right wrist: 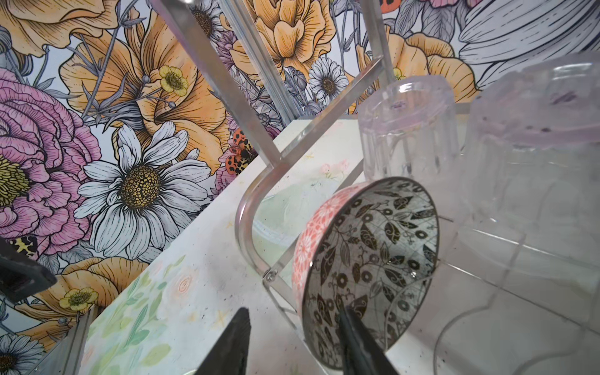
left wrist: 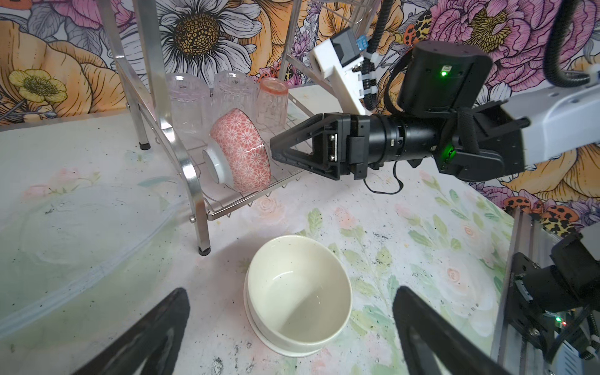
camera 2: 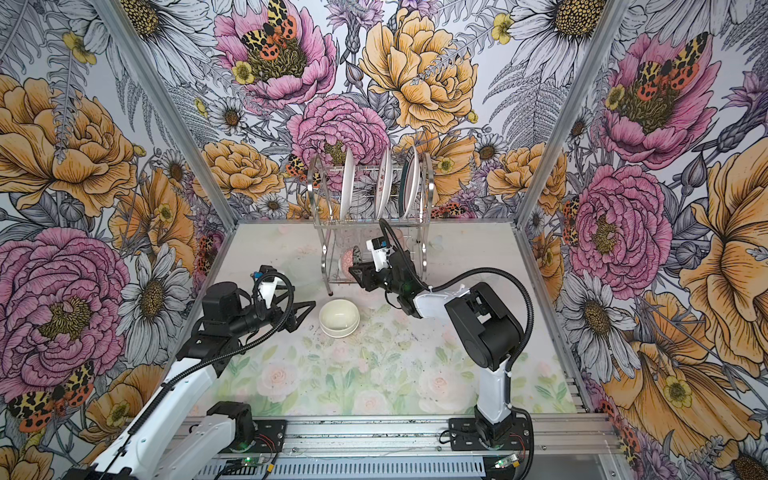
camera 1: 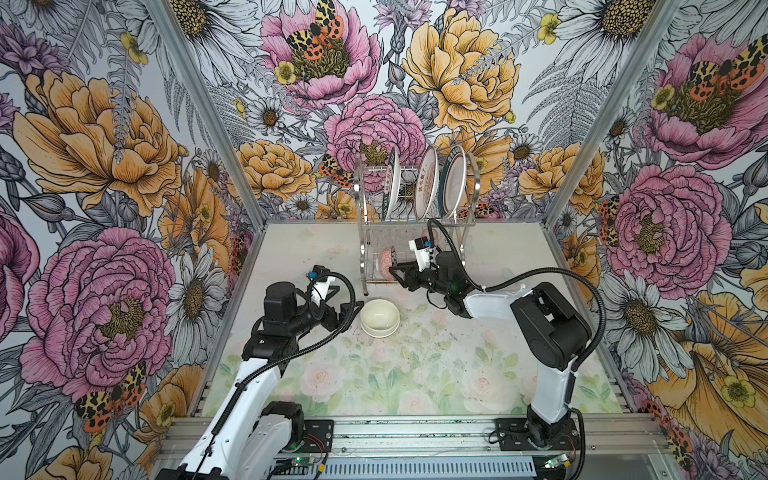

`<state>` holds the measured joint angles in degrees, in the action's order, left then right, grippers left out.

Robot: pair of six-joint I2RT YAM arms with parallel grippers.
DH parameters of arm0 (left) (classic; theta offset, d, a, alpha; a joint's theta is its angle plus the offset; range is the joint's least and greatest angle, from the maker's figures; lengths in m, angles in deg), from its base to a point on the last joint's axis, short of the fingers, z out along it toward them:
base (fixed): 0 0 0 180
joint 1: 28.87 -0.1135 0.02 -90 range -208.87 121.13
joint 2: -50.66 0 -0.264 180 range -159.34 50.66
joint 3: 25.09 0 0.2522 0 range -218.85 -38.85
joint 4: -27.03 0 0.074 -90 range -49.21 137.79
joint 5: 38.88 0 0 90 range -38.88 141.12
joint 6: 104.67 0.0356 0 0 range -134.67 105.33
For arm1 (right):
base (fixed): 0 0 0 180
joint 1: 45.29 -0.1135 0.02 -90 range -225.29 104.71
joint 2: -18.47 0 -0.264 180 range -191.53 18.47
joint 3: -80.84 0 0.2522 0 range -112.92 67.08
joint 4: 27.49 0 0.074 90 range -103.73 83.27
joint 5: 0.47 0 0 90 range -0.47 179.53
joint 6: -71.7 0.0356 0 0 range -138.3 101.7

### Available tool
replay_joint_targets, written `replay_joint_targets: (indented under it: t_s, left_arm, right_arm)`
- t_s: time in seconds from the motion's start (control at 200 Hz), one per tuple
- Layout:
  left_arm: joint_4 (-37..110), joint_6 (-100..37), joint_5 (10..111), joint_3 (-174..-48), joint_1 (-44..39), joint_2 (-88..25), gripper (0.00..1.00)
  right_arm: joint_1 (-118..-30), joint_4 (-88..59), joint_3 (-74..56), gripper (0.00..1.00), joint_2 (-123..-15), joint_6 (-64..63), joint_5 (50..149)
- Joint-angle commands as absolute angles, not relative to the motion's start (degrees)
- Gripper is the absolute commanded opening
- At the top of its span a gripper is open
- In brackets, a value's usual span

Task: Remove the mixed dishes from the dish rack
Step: 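Move the right gripper to the pink-patterned bowl's rim in the rack, then close the right gripper on the pink-patterned bowl's rim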

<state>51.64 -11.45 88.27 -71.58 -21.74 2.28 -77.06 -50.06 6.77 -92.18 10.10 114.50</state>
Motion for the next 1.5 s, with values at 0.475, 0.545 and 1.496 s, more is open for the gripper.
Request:
replay_joint_targets:
  t_s: [0.475,0.545,1.496]
  left_arm:
    - [52.4,-9.9,87.1,-70.2,-21.0,3.5,0.99]
    - [52.4,-9.9,87.1,-70.2,-20.9,3.5,0.99]
    - [53.0,-9.8,86.3,-70.4,-20.4,3.6,0.99]
  right_arm:
    - [-76.4,-58.0,-1.9,0.36,-102.0,17.6,117.6]
    - [-76.4,-58.2,-2.0,0.33,-102.4,18.0,117.7]
    - [-76.3,-64.1,-1.1,0.08,-101.5,22.8,118.5]
